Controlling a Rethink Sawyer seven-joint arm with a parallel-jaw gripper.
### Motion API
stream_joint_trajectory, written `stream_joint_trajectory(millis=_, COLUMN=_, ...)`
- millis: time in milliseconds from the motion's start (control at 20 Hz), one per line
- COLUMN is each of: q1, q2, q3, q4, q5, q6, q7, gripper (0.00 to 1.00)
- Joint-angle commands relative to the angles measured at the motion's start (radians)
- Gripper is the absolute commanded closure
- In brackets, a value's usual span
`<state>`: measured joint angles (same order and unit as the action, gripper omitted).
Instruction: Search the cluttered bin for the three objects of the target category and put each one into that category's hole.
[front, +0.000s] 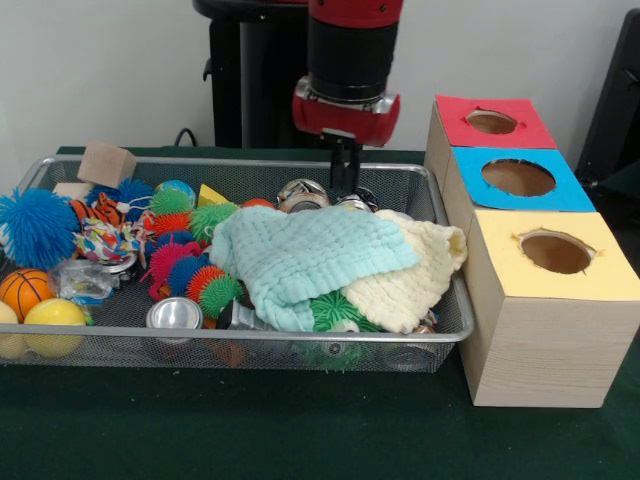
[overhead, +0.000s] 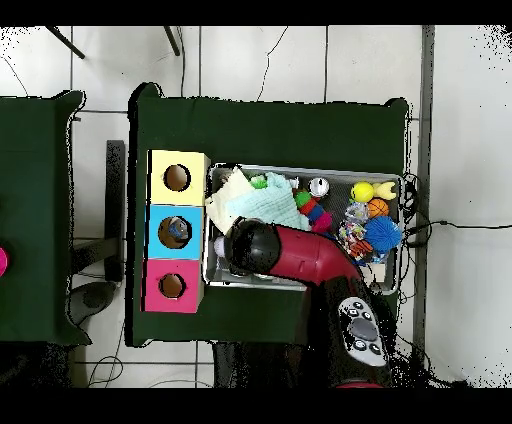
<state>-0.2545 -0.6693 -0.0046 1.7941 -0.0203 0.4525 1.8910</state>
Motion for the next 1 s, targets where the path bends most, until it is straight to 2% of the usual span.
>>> stream_joint_trajectory(millis=50, q1=-0.111, q2=0.076, q3=0.173, q4=-0.054, q5=-0.125, q6=-0.060, q7=-0.145, gripper=1.00)
stream_joint_trajectory(millis=250, q1=-0.177, q2=0.110, q3=0.217, q4=-0.086, q5=-0.181, q6=-0.049, q7=-0.173, gripper=1.00)
stream_joint_trajectory(millis=600, q1=-0.276, q2=0.136, q3=0.293, q4=-0.141, q5=-0.247, q6=0.039, q7=-0.211, gripper=1.00)
stream_joint_trajectory(millis=1000, q1=-0.327, q2=0.097, q3=0.339, q4=-0.188, q5=-0.270, q6=0.184, q7=-0.221, gripper=1.00)
